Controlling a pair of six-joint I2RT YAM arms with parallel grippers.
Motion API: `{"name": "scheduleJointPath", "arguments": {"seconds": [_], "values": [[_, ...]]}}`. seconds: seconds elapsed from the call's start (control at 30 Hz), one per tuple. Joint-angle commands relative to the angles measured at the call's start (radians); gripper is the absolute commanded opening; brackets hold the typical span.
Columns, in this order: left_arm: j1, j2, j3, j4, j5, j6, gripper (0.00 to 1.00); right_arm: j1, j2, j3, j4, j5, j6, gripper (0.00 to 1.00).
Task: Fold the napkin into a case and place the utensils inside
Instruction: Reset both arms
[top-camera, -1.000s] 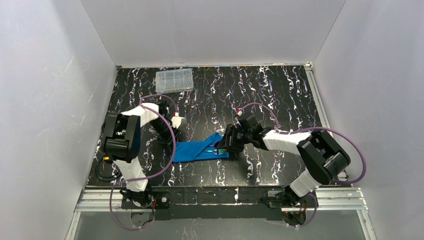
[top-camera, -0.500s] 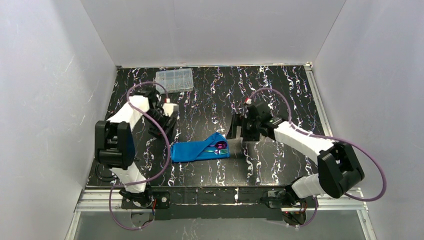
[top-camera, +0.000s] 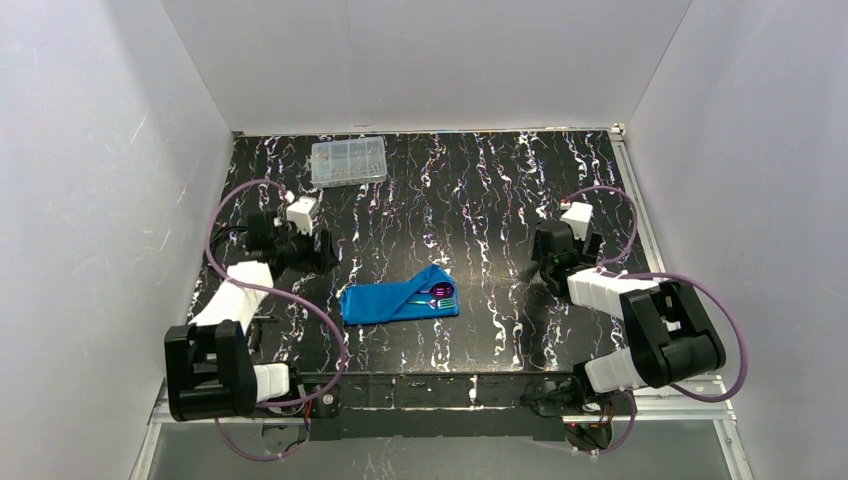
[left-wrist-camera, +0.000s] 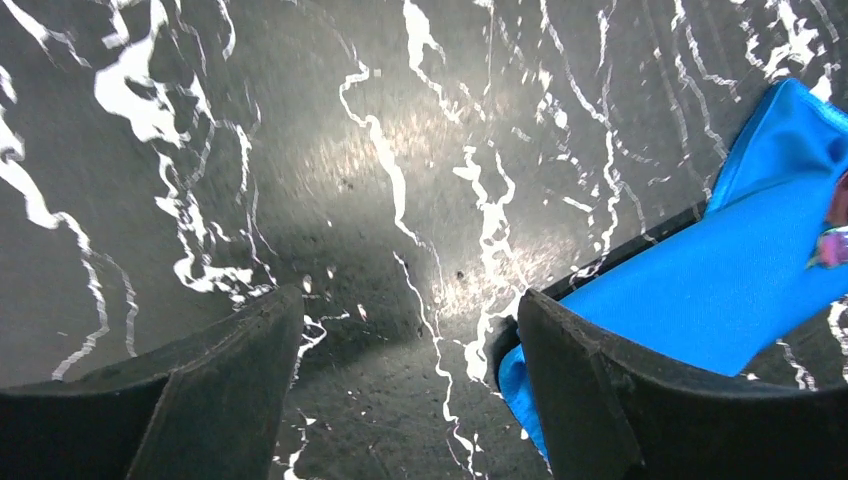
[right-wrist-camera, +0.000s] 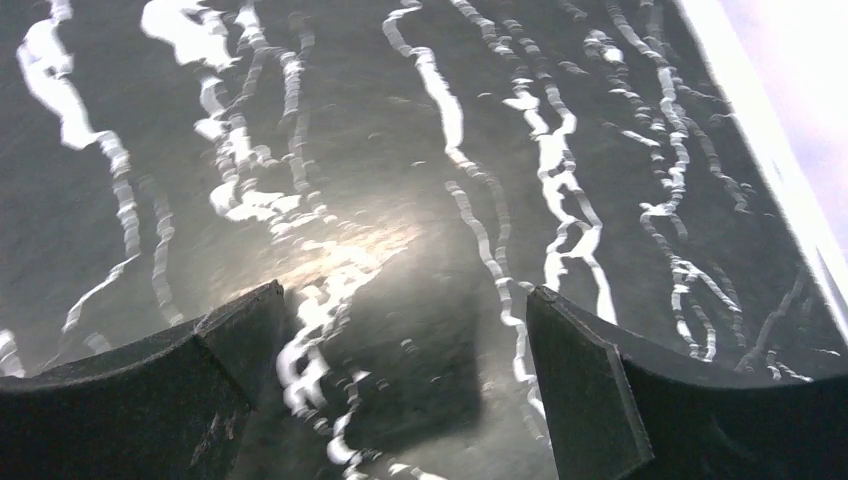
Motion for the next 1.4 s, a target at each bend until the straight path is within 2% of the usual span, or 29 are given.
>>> {"name": "scheduleJointPath", "arguments": {"seconds": [0.0, 0.07, 0.13, 0.2, 0.5, 0.6, 0.67, 0.87, 0.97, 1.03, 1.37], "values": [[0.02, -0.079, -0.208, 0.425, 0.061, -0.072, 0.77, -0.067, 0.012, -0.036, 0.374, 0.158, -0.101, 0.99], [0.025, -0.09, -0.278, 0.523, 0.018, -0.064, 0.77, -0.084, 0.012, -0.036, 0.371, 0.117, -0.119, 0.99], [0.037, -0.096, -0.352, 0.661, -0.019, -0.068, 0.77, -0.087, 0.008, -0.062, 0.445, 0.076, -0.18, 0.99], [0.048, -0.086, -0.4, 0.78, -0.048, -0.101, 0.78, -0.092, 0.013, -0.064, 0.454, 0.097, -0.217, 0.99], [0.062, 0.053, -0.448, 1.088, -0.067, -0.189, 0.81, -0.128, 0.116, -0.14, 0.649, 0.06, -0.252, 0.99], [0.062, 0.154, -0.506, 1.291, -0.072, -0.201, 0.87, -0.147, 0.178, -0.154, 0.732, 0.02, -0.255, 0.99], [0.062, 0.227, -0.551, 1.476, -0.053, -0.196, 0.97, -0.163, 0.193, -0.17, 0.768, -0.081, -0.283, 0.99], [0.06, 0.227, -0.54, 1.439, -0.056, -0.192, 0.98, -0.176, 0.217, -0.281, 0.996, -0.251, -0.356, 0.99], [0.056, 0.224, -0.444, 1.246, -0.066, -0.187, 0.98, -0.199, 0.234, -0.227, 0.911, -0.276, -0.336, 0.99], [0.042, 0.215, -0.455, 1.256, -0.089, -0.181, 0.98, -0.227, 0.218, -0.218, 0.871, -0.329, -0.322, 0.99], [0.042, 0.213, -0.464, 1.273, -0.089, -0.183, 0.98, -0.229, 0.221, -0.238, 0.923, -0.331, -0.328, 0.99]]}}
